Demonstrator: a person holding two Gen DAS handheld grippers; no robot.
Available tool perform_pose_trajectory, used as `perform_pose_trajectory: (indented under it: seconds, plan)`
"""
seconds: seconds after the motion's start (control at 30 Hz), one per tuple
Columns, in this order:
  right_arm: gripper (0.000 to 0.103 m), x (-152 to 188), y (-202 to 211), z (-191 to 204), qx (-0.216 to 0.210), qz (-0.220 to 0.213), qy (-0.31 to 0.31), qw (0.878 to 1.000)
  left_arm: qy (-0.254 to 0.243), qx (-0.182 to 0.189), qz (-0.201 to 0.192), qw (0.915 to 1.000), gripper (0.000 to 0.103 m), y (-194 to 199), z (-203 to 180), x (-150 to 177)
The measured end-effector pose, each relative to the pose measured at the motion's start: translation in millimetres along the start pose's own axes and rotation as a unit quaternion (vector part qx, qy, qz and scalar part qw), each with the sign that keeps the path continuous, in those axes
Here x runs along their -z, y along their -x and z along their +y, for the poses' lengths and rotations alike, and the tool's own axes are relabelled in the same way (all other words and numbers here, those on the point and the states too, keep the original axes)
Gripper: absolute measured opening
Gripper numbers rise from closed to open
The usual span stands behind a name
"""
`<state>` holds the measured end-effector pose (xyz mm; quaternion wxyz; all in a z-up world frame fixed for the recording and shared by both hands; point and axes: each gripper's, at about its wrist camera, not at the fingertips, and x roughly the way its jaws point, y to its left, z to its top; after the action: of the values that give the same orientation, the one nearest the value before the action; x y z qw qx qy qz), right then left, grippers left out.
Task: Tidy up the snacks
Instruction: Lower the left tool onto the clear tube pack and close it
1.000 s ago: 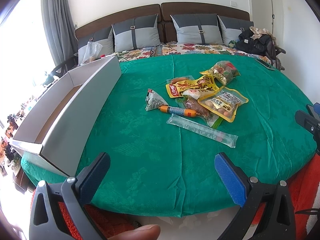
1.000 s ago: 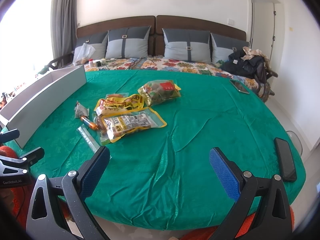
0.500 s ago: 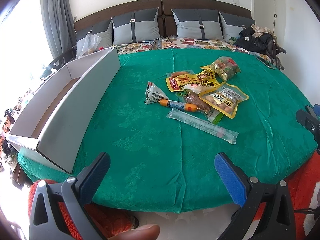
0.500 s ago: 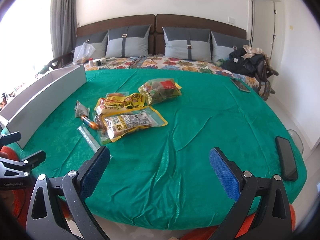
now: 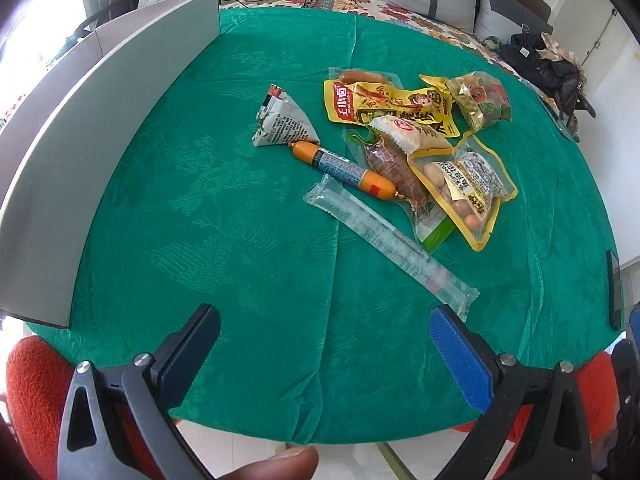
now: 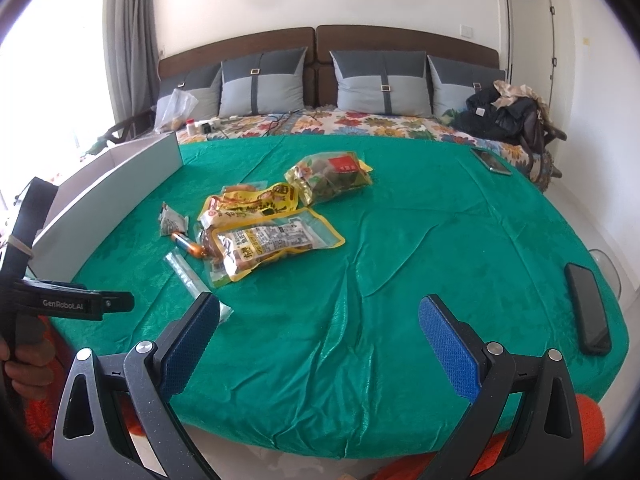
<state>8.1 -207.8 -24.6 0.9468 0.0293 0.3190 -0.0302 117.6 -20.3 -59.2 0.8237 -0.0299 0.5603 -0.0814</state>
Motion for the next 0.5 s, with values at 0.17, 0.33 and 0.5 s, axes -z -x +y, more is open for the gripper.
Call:
perform_pose_trajectory:
  seconds: [0.17,0.33,0.5]
  plan:
    - [0.101,-0.9,3.8,-6.4,-0.005,-0.002,-0.009,1.000,0.067,-0.040,0.023,0.9967,0.103,-44.2,-20.6,-30.3]
    - [0.101,0.1,11.8,-14.3,-0.004,-0.008,-0.016,1.000,0.054,-0.091,0.023,0.9941,0.103,-58.0,-12.4,-19.1]
    - [0.101,-1.0,5.9,-31.4,-0.006,0.003,-0.055,0.998,0.031,-0.079,0.030,0.9960,0.103,-52.0,25.6,-8.8]
